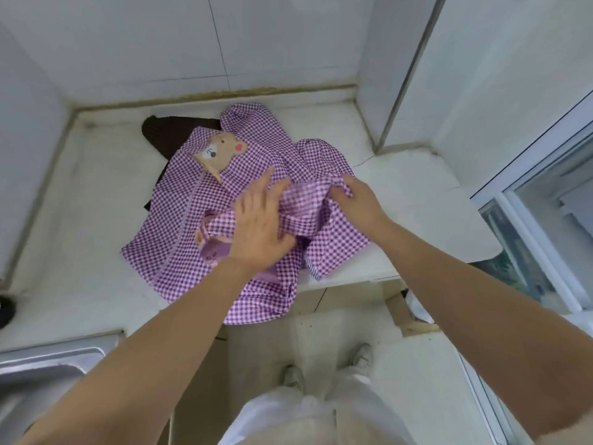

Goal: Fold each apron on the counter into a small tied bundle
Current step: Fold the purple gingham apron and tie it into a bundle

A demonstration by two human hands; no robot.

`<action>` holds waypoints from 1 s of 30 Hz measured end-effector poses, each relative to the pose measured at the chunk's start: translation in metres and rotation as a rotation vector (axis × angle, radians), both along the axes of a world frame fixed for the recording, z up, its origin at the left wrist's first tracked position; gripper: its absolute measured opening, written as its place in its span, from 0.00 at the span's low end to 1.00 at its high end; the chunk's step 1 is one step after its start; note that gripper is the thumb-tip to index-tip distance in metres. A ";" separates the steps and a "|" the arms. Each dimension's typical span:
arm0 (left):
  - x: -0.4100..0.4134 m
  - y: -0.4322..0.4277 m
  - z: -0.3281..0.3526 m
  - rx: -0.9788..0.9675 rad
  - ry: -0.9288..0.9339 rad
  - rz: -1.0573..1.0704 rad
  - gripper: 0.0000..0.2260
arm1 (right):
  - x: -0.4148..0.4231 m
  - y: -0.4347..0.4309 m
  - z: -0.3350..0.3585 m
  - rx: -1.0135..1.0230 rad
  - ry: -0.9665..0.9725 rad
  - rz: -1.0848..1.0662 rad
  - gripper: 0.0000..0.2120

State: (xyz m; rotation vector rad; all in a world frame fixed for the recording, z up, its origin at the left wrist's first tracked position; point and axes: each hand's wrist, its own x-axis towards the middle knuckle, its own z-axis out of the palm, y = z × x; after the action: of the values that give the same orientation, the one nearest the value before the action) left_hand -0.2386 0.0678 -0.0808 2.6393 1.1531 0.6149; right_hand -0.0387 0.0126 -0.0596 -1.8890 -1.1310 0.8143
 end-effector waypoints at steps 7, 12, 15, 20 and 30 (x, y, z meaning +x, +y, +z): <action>0.018 0.016 0.010 -0.445 -0.225 0.299 0.11 | 0.003 -0.021 0.014 -0.100 0.284 0.175 0.27; -0.002 0.018 0.012 -0.804 -0.565 0.523 0.09 | 0.011 -0.047 -0.026 -0.398 0.078 0.348 0.32; -0.012 0.011 0.017 -0.962 -0.709 0.631 0.17 | -0.007 -0.045 -0.029 -0.242 0.095 0.292 0.29; -0.042 0.008 0.010 -1.051 -0.614 0.705 0.21 | -0.038 -0.024 -0.020 -0.086 0.132 0.327 0.41; -0.101 -0.026 0.009 -0.572 -0.508 0.546 0.18 | -0.111 0.004 0.010 -0.155 0.714 0.173 0.17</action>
State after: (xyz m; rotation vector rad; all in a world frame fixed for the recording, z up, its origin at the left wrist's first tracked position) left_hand -0.3396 0.0421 -0.0719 1.5743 1.5754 0.8240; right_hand -0.1499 0.0167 -0.0501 -1.4230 -0.7908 1.5527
